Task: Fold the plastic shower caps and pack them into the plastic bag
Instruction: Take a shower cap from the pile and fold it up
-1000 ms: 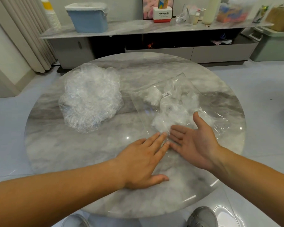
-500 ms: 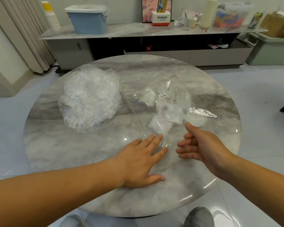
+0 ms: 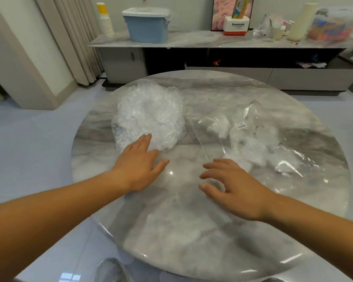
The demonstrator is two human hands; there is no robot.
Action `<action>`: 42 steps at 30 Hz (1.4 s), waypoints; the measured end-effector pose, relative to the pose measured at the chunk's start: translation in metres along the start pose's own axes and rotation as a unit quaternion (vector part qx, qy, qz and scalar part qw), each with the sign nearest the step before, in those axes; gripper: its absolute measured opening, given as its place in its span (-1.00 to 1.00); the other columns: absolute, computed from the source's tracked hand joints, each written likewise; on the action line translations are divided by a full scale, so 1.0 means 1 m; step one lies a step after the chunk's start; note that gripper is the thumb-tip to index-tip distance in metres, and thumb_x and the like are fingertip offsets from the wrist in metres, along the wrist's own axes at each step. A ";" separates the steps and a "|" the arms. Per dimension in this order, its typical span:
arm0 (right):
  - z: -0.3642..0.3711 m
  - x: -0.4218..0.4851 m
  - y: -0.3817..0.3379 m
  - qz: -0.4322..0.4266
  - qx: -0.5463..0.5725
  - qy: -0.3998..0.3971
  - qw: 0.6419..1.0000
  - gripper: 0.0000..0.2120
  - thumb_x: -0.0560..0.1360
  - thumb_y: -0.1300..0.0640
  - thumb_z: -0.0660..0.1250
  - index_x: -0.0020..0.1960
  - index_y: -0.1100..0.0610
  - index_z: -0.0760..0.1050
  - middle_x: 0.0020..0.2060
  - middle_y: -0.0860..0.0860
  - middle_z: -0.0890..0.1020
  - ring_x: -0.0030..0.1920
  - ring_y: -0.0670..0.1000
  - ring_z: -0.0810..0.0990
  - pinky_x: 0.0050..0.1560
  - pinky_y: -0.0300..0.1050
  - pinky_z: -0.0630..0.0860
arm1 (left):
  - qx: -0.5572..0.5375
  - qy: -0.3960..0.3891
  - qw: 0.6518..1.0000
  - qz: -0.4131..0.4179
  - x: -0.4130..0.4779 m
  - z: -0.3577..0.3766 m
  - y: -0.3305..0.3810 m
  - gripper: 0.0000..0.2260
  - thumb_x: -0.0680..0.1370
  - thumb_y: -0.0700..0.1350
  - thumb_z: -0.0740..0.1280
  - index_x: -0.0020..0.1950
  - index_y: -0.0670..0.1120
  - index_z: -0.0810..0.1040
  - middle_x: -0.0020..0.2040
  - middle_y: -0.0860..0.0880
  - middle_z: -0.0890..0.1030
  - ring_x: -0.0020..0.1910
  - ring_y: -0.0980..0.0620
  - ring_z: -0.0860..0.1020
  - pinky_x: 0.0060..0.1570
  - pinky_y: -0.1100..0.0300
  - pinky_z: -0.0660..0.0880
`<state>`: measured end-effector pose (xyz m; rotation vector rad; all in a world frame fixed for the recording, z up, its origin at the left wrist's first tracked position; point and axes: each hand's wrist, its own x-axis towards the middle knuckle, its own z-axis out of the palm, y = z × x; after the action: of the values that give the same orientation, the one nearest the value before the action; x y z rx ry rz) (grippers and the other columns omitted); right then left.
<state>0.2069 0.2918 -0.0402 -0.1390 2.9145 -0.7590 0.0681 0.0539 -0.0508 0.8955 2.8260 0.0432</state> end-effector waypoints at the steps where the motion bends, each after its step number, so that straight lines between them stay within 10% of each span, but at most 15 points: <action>1: 0.007 0.008 -0.002 -0.014 -0.048 -0.027 0.998 -0.41 0.56 -0.39 0.04 0.41 -0.10 0.48 0.46 -0.19 0.38 0.56 -0.12 0.13 0.50 -0.33 0.02 | -0.006 -0.014 1.000 -0.008 0.002 0.002 -0.010 -0.34 0.61 0.36 -0.12 0.57 0.04 0.30 0.66 -0.12 -0.11 0.64 -0.07 -0.14 0.58 0.00 -0.10; 6: 0.029 0.029 0.010 -0.023 -0.180 -0.043 0.982 -0.07 0.42 -0.55 -0.39 0.34 -0.05 0.43 0.30 -0.17 0.44 0.42 0.01 0.31 0.52 0.00 0.16 | -0.053 -0.016 0.998 -0.003 0.016 0.011 -0.029 -0.46 0.59 0.33 -0.07 0.05 0.00 0.55 0.27 0.00 0.48 0.34 -0.09 0.42 0.35 0.01 0.31; 10: 0.029 0.038 0.017 0.017 -0.209 -0.010 0.978 -0.24 0.46 -0.43 -0.29 0.32 -0.07 0.42 0.29 -0.17 0.48 0.46 0.01 0.34 0.49 0.00 0.16 | -0.039 0.051 0.998 0.023 0.015 0.009 -0.036 -0.59 0.59 0.31 -0.03 -0.25 0.05 0.27 -0.20 0.13 0.35 -0.13 0.04 0.37 0.01 0.09 0.32; 17: 0.018 0.036 0.007 0.007 -0.139 0.041 0.989 -0.27 0.51 -0.38 -0.13 0.31 0.04 0.53 0.22 -0.06 0.60 0.29 0.03 0.51 0.34 -0.03 0.39 | -0.032 0.099 0.991 0.083 -0.001 0.005 -0.031 -0.48 0.64 0.29 -0.04 0.22 -0.03 0.51 0.27 -0.02 0.50 0.30 -0.03 0.42 0.31 0.08 0.32; 20: 0.016 0.029 -0.006 -0.016 -0.099 0.041 0.994 -0.29 0.52 -0.38 -0.11 0.29 0.03 0.56 0.24 -0.10 0.59 0.32 -0.04 0.48 0.36 -0.03 0.39 | -0.059 -0.026 0.996 0.054 -0.013 0.010 -0.025 -0.47 0.65 0.31 0.00 0.52 0.12 0.37 0.65 -0.08 0.05 0.63 -0.03 -0.01 0.57 0.03 -0.01; 28: 0.015 0.011 -0.013 -0.037 -0.084 0.003 0.996 -0.24 0.49 -0.41 -0.18 0.32 0.00 0.53 0.27 -0.15 0.55 0.32 -0.11 0.43 0.29 -0.34 0.26 | -0.065 -0.098 0.993 0.023 -0.015 0.018 -0.011 -0.34 0.65 0.31 -0.04 0.65 -0.04 0.08 0.67 0.02 -0.07 0.63 0.04 -0.09 0.53 0.06 -0.14; 35: -0.007 -0.008 -0.034 -0.073 -0.030 0.010 0.997 -0.41 0.55 -0.40 -0.04 0.12 -0.08 0.62 0.34 -0.22 0.50 0.35 -0.32 0.27 0.29 -0.54 0.13 | -0.021 -0.098 0.975 0.198 -0.074 0.022 0.022 -0.38 0.65 0.30 0.02 0.58 -0.07 0.25 0.56 -0.01 0.23 0.50 0.01 0.22 0.49 0.08 0.14; 42: -0.007 -0.033 -0.049 -0.041 0.033 -0.197 0.979 -0.35 0.51 -0.39 -0.07 0.14 -0.06 0.67 0.44 -0.28 0.39 0.43 -0.38 0.21 0.42 -0.39 0.12 | -0.070 -0.085 0.949 0.296 -0.112 0.030 0.022 -0.47 0.66 0.24 0.08 0.55 -0.01 0.35 0.54 0.05 0.34 0.49 0.08 0.29 0.49 0.13 0.18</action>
<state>0.2410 0.2562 -0.0069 -0.3605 2.5196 -0.7419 0.1759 0.0069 -0.0612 1.5867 2.2688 0.2286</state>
